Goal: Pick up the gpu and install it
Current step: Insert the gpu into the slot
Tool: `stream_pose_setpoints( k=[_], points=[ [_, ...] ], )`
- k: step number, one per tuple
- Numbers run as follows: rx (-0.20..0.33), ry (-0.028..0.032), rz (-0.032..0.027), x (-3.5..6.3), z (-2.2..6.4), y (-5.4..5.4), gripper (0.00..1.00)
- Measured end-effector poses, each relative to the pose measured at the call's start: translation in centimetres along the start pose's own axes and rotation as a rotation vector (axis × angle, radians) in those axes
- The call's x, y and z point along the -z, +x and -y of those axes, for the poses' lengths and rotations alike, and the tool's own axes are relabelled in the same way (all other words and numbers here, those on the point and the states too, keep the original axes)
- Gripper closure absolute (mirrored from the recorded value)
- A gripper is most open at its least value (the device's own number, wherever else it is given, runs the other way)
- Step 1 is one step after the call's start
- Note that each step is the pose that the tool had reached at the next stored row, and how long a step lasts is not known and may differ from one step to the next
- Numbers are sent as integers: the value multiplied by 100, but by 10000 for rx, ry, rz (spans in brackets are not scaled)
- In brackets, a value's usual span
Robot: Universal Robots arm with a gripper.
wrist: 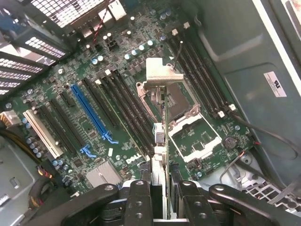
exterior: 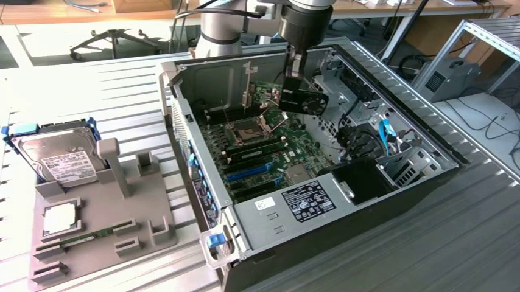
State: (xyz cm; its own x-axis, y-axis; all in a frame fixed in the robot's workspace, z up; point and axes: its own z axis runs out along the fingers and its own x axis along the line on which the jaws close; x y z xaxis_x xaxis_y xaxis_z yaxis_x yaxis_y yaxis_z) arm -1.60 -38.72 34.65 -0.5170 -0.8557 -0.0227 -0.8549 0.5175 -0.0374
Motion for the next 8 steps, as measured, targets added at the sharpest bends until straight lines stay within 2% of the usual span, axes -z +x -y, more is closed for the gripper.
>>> stream_pose_setpoints(
  k=[8],
  points=[
    [815,-18,30,0,0,0,73]
  ],
)
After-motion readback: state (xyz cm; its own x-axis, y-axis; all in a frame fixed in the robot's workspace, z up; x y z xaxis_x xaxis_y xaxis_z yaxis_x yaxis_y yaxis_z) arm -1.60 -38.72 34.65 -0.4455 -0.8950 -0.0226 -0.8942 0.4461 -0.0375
